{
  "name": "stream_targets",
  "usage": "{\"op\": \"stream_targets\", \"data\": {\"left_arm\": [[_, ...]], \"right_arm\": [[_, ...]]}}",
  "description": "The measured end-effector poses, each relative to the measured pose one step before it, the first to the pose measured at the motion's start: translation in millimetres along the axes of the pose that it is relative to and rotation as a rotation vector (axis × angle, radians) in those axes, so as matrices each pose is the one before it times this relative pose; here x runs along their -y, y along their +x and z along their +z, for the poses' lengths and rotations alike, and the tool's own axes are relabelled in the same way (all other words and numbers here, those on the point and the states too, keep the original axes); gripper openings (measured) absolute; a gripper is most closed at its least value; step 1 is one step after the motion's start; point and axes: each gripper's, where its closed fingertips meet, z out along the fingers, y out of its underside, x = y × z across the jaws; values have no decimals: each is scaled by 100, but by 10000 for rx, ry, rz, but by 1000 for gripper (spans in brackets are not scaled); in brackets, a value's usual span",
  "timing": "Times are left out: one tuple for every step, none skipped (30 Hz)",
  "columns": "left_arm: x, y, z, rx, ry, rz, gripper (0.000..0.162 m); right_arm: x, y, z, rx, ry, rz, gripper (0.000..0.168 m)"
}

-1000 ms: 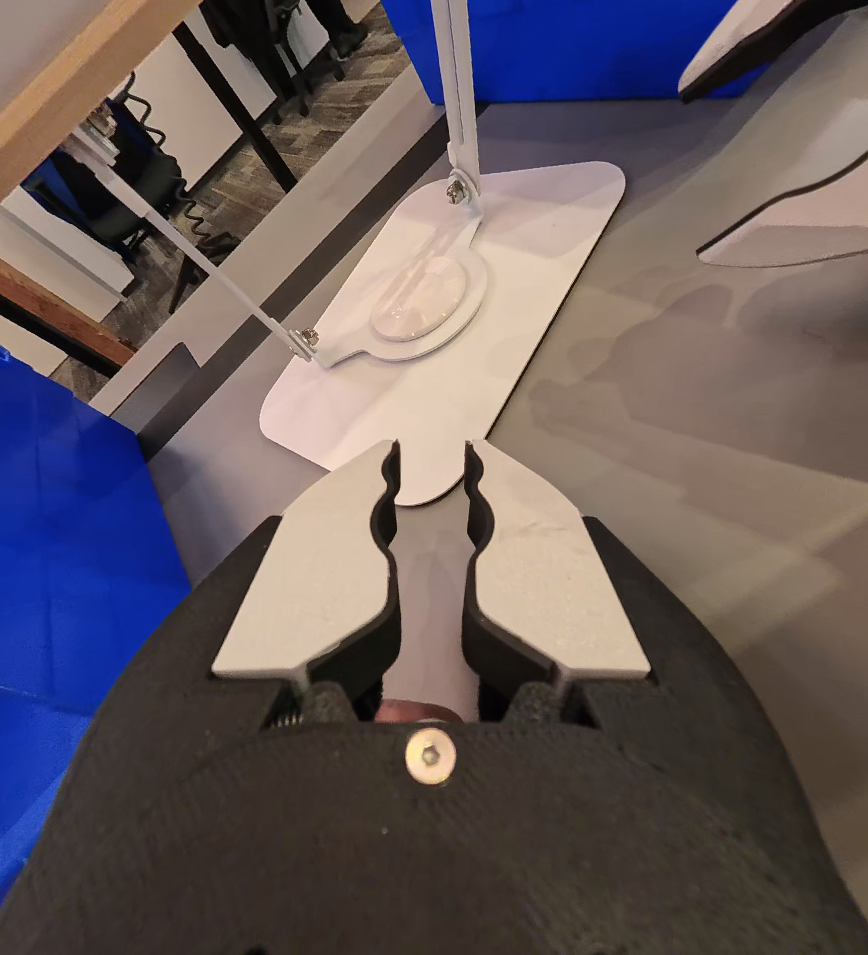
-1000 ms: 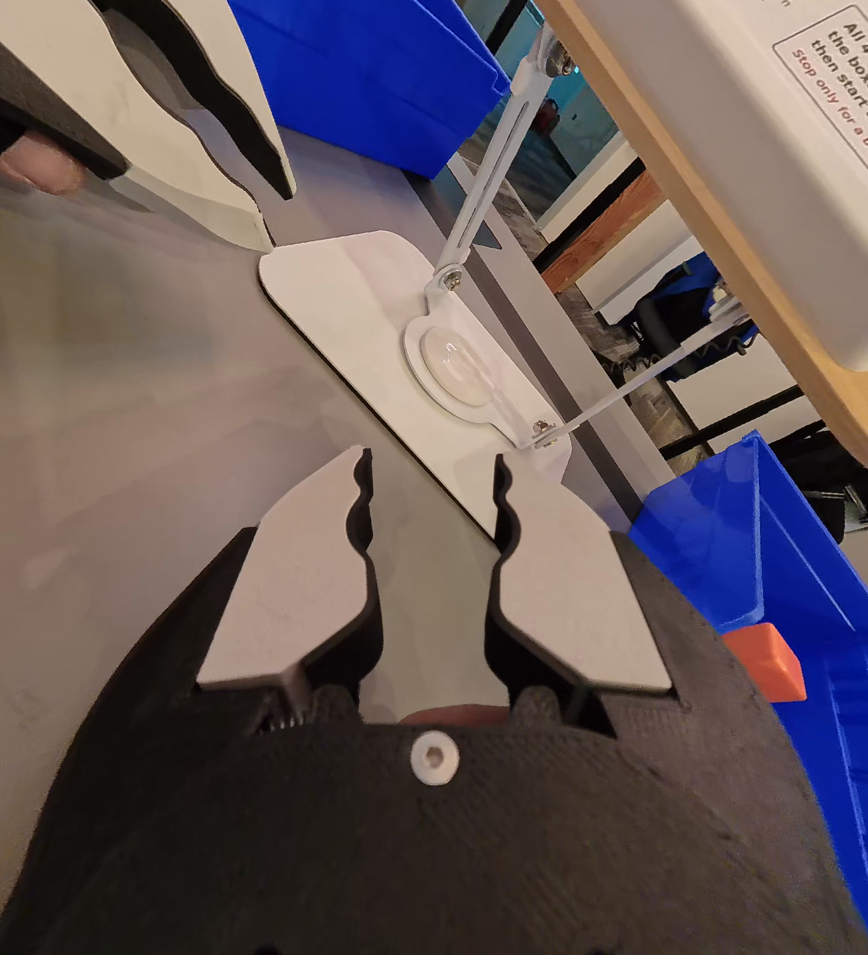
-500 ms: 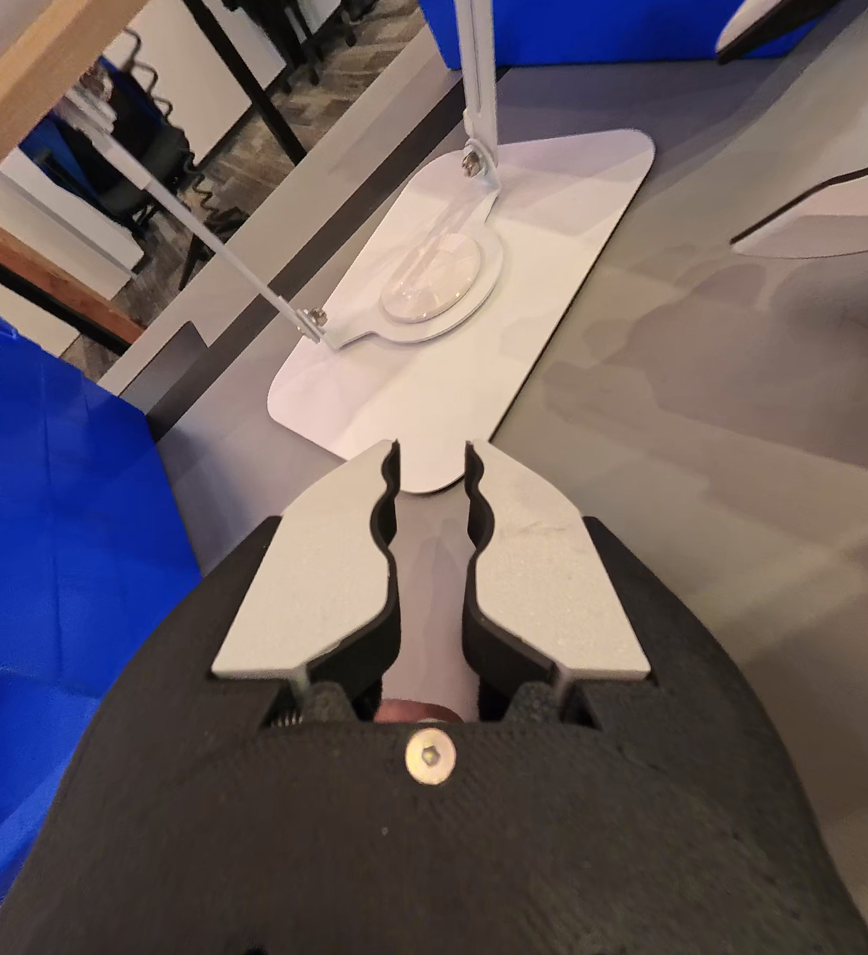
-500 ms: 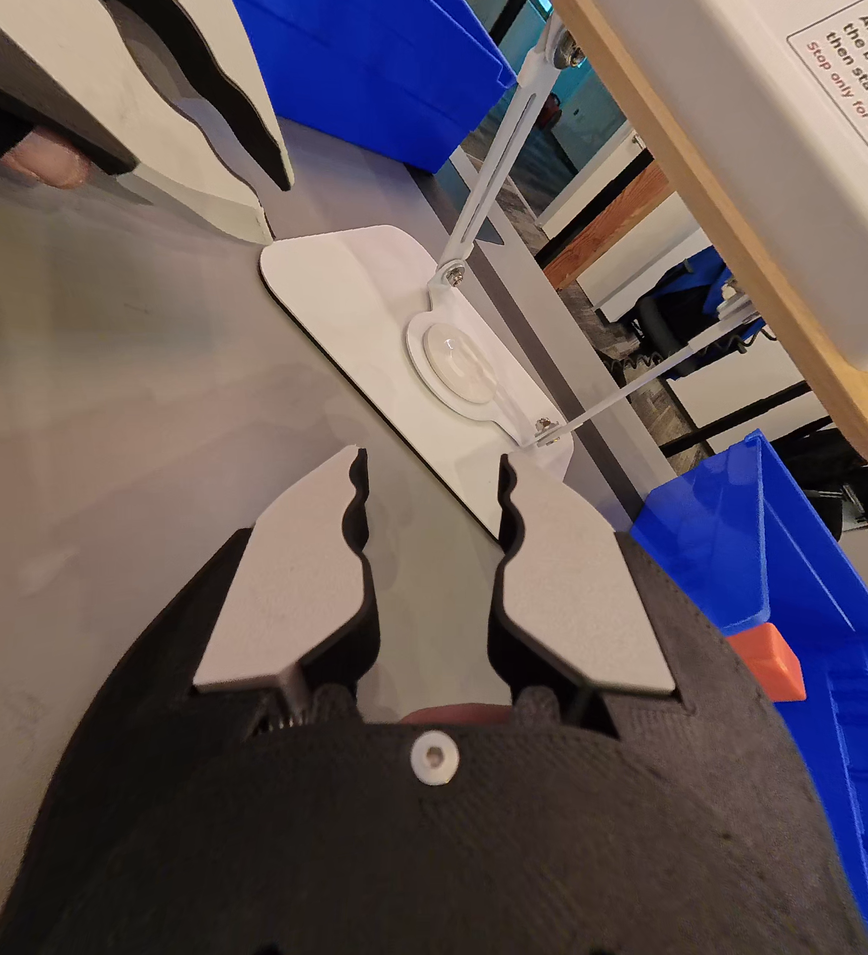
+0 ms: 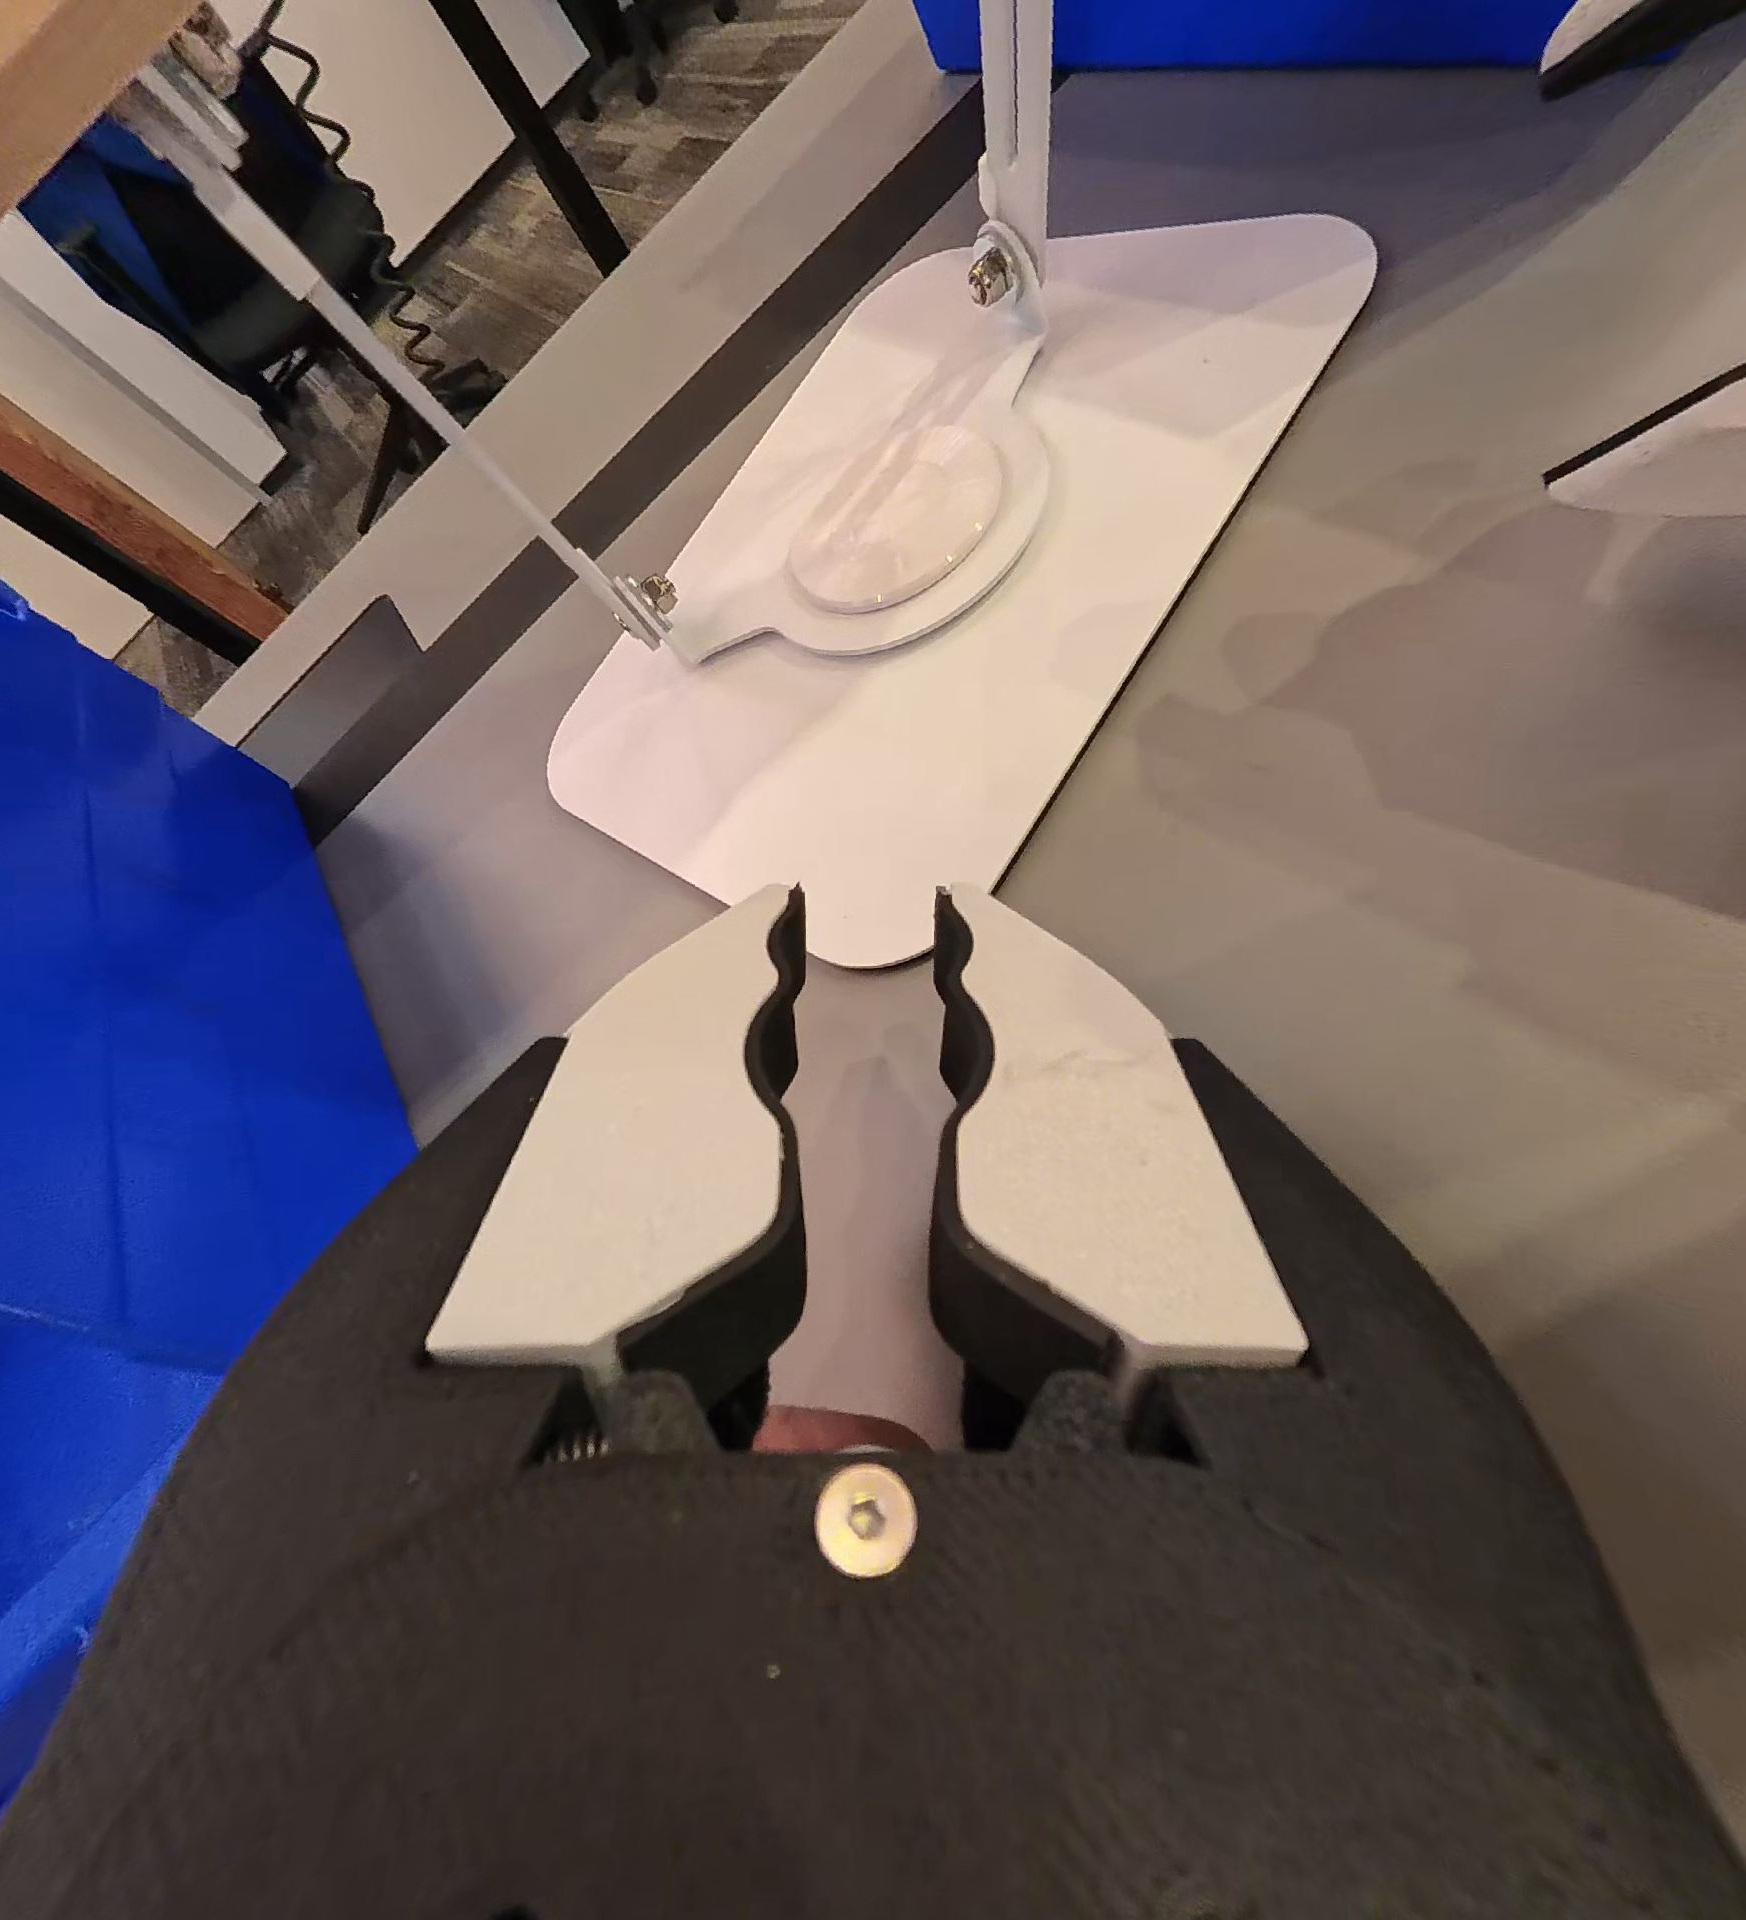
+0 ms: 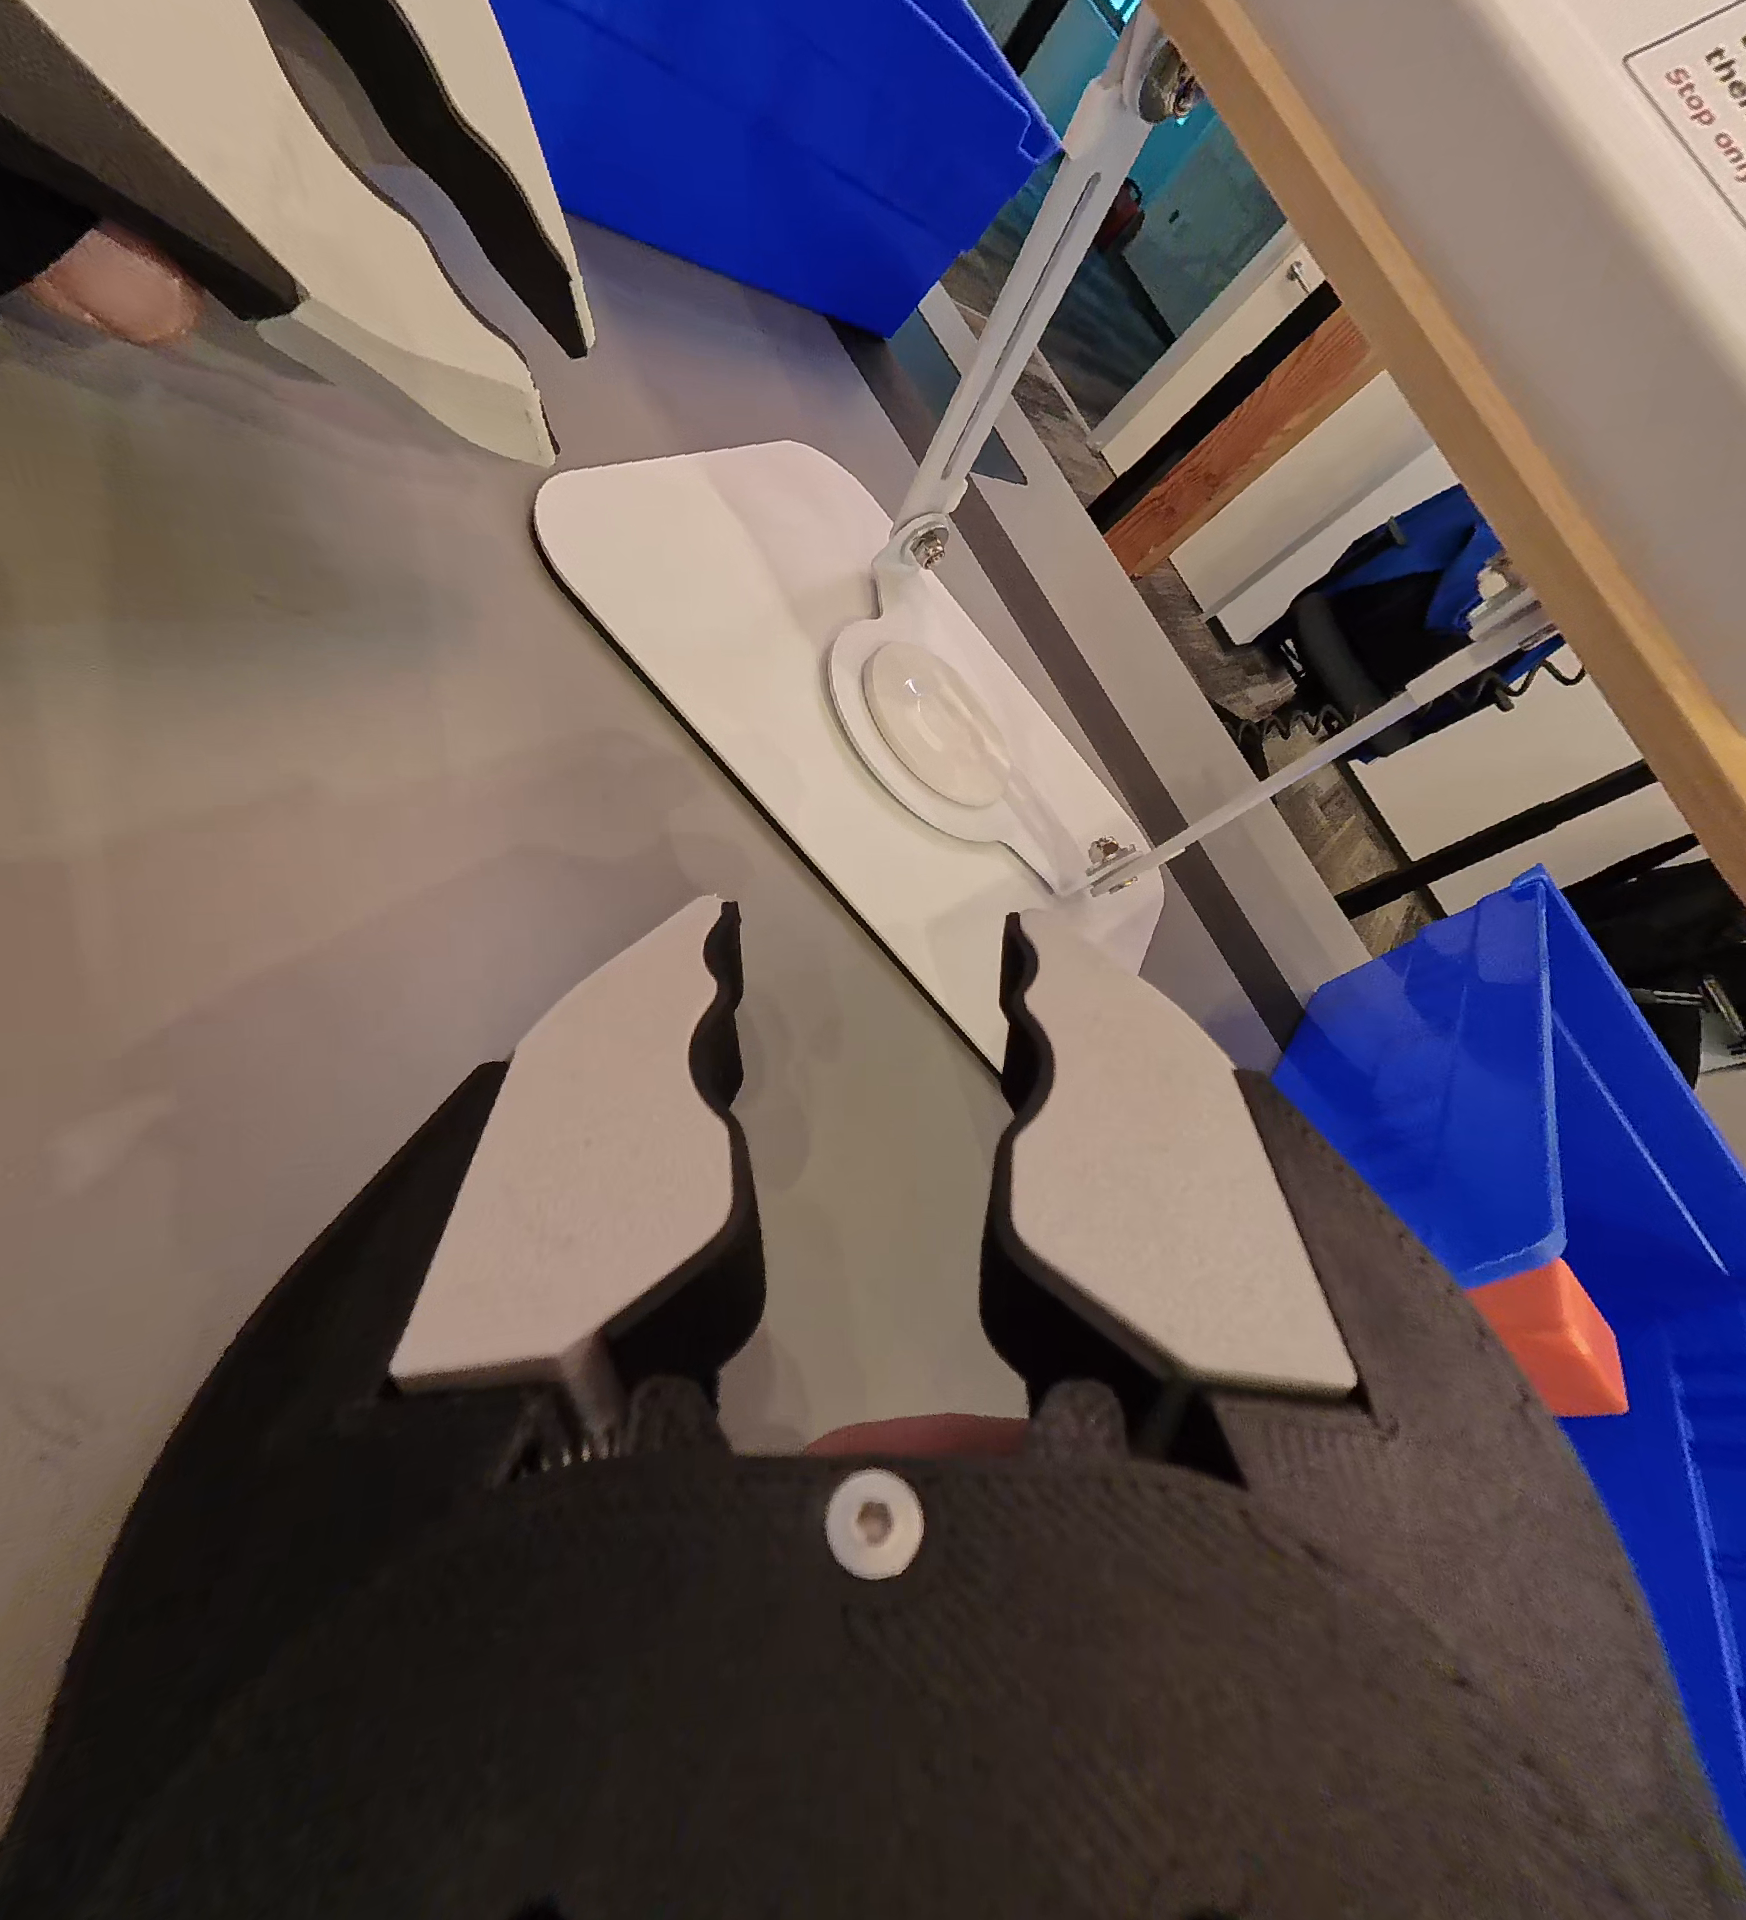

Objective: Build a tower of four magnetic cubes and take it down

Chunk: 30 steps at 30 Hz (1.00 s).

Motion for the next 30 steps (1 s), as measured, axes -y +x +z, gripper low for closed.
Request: {"op": "stream_targets", "data": {"left_arm": [[0, 7, 1, -4, -5, 6, 23], [-6, 38, 12, -3, -3, 26, 23], [-4, 19, 11, 4, -9, 25, 23], [-2, 26, 12, -1, -7, 24, 23], [-17, 40, 12, -14, -9, 25, 23], [-2, -25, -1, 23, -6, 1, 23], [9, 7, -5, -8, 6, -9, 23], [-4, -16, -6, -2, 4, -17, 23], [1, -8, 5, -4, -3, -14, 23], [-11, -20, 7, 7, -7, -11, 23], [0, 16, 0, -13, 0, 2, 23], [2, 15, -3, 4, 0, 13, 23], [-6, 26, 2, -5, 0, 20, 23], [5, 7, -3, 0, 1, 8, 23], [-1, 0, 6, -2, -2, -4, 23], [-3, 1, -2, -2, 3, -6, 23], [9, -5, -4, -1, 6, -6, 23], [6, -10, 0, -2, 2, -6, 23], [-1, 2, -1, -1, -1, -2, 23], [-4, 14, 0, -3, -1, 10, 23], [1, 5, 11, 4, -3, 11, 23], [-11, 1, 11, 1, -8, 4, 23], [-20, 0, 5, -1, -11, -1, 23], [0, 4, 7, -7, -2, -1, 24], [0, 1, 0, 0, 0, -2, 24], [-12, -1, 9, -2, -5, 2, 24], [8, 4, -2, 8, -2, 7, 24], [-10, 5, -3, 0, -1, 9, 24], [2, -7, 8, 2, 0, -3, 24], [1, 18, 1, -12, 1, -3, 24]], "right_arm": [[-18, 15, 7, 0, -13, -5, 48], [9, 5, -2, -4, -4, 2, 48], [7, 0, 4, 1, 6, -2, 48], [26, -7, -9, -1, 2, -11, 48], [14, -5, 1, -2, -1, -12, 48], [0, -20, 9, 6, -5, -7, 48], [-3, -25, 16, 13, -7, -5, 48], [-4, -20, 16, 8, -7, -4, 48], [2, 0, 10, 0, -3, 1, 48], [8, 6, -4, 2, 6, 5, 48], [14, -5, 10, 7, 0, 3, 48], [0, -10, 1, 4, -5, -1, 48], [21, -17, 5, 2, 5, -3, 48], [17, -25, 11, 11, 2, -1, 48], [-17, -12, 8, 7, -12, -4, 48], [-17, -7, 25, 0, -11, -7, 48], [2, 10, 12, -1, -8, 5, 48], [5, 20, -3, -6, -6, 9, 48], [-11, 31, 11, -15, -7, -1, 48], [-18, 37, 7, -18, -13, -3, 48], [-3, 21, 9, -9, -12, 4, 48], [-18, 11, 8, -3, -12, 6, 48], [-14, 12, 20, -5, -19, 2, 49], [-3, 4, 8, -2, -7, -2, 49], [11, 12, -2, -4, 3, 0, 48], [8, 13, -2, -9, -5, -2, 49], [-3, 17, 8, -10, -7, -5, 49], [14, 2, 1, -1, 0, -1, 48], [7, -8, 13, 5, 1, 3, 49], [-11, -4, 11, -1, -8, -1, 49]]}}
